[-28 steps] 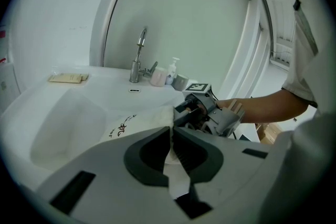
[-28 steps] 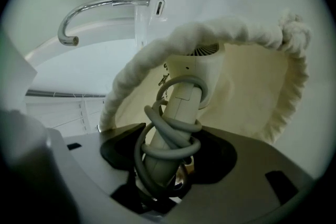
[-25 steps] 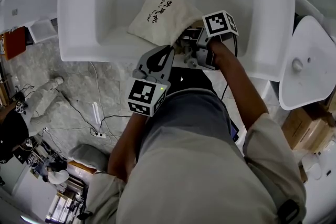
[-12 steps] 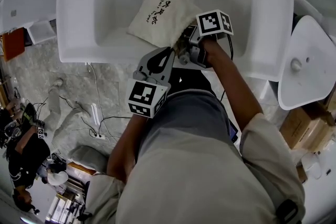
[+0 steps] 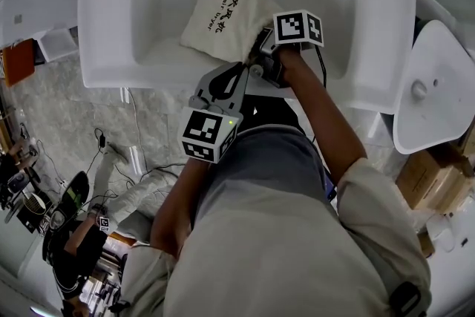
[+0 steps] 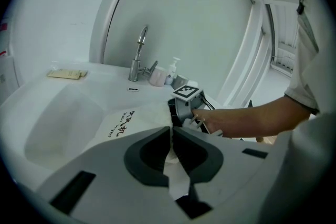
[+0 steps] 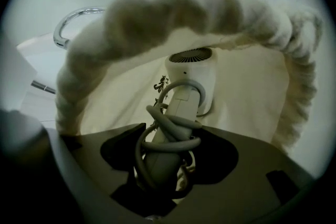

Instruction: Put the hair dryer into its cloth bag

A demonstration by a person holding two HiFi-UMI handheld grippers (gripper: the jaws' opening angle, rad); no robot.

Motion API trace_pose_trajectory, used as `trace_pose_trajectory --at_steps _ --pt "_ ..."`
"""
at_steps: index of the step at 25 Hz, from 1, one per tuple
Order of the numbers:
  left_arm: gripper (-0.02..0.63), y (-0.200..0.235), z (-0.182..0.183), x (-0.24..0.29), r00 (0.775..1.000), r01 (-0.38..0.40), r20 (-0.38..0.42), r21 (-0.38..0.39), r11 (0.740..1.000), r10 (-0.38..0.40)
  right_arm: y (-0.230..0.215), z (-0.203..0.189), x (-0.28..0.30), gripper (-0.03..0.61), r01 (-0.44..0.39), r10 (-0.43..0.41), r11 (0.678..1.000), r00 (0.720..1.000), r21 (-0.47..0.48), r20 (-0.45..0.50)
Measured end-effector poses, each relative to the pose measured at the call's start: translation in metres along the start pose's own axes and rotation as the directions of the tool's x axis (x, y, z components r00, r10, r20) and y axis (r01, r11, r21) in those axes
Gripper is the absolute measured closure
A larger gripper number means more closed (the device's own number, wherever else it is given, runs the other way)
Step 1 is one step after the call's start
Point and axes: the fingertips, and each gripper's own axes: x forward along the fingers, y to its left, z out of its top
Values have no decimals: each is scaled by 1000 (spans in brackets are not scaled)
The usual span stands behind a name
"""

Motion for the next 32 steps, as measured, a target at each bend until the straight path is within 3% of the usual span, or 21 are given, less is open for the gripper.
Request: trace_pose_trajectory --at_steps 11,17,22,25,32 --pt "591 11 -5 7 1000 12 -11 -47 999 -13 -7 5 15 312 -25 25 1000 1000 -15 -15" --pt "589 13 -3 9 1000 16 4 -74 997 -15 -10 3 12 216 -25 24 999 999 -47 -22" --pt "589 15 3 10 1000 -2 20 -94 996 4 -16 -5 5 143 22 -27 994 998 -105 -51" --pt "591 17 1 12 1000 -1 18 -113 994 3 -22 -13 2 97 61 -83 976 992 -207 -98" --pt "591 27 -7 15 1000 -2 -3 -127 992 2 -33 -19 1 81 112 -163 947 975 -301 -150"
